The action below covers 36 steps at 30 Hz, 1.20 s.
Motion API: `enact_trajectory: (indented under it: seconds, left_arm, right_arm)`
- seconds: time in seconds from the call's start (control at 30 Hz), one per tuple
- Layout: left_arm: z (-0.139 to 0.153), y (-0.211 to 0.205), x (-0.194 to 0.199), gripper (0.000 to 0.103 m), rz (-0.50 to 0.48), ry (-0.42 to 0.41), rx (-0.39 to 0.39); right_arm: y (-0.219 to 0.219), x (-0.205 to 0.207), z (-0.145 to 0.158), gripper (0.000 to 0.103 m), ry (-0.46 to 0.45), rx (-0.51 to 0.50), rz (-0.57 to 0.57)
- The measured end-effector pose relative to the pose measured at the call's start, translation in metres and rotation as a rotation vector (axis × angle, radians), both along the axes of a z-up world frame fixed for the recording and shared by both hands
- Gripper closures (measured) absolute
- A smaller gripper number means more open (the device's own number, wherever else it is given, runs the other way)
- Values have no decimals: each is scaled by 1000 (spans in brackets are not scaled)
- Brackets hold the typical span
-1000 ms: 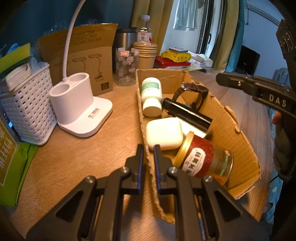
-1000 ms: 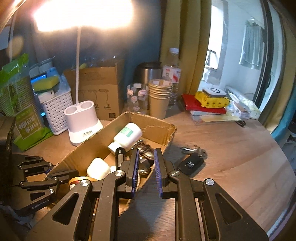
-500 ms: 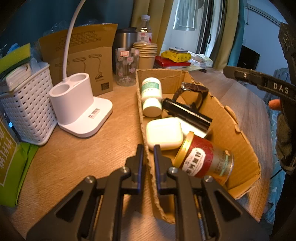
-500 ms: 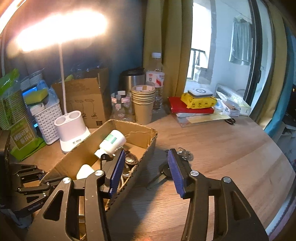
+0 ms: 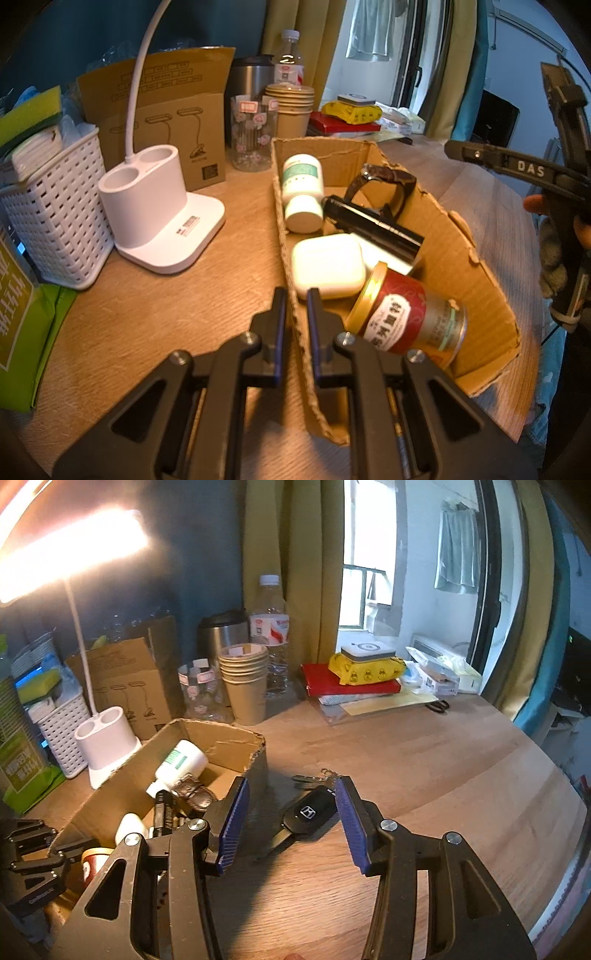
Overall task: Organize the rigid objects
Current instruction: 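Move the right gripper back to the black car key fob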
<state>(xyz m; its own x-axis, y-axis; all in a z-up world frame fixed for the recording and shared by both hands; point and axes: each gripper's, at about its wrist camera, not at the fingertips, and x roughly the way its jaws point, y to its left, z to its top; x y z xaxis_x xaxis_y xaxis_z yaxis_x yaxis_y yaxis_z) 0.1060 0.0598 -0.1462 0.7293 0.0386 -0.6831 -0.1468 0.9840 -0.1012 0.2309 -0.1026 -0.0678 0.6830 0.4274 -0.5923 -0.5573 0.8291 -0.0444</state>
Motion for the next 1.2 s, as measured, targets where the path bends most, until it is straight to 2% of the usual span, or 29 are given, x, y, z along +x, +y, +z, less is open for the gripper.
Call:
enact_trajectory:
  seconds: [0.33, 0.37, 0.43, 0.93, 1.2]
  left_arm:
    - [0, 0, 0, 91, 0, 0, 0]
    - [0, 0, 0, 91, 0, 0, -1]
    - [0, 0, 0, 91, 0, 0, 0]
    - [0, 0, 0, 91, 0, 0, -1]
    - [0, -1, 0, 91, 0, 0, -2]
  right_arm:
    - [-2, 27, -23, 51, 58, -18, -41]
    - [-1, 28, -26, 46, 63, -23, -41]
    - [1, 31, -30, 29, 70, -25, -34]
    - [19, 51, -63, 29, 127, -111, -38]
    - [21, 61, -73, 29, 155, -122, -50]
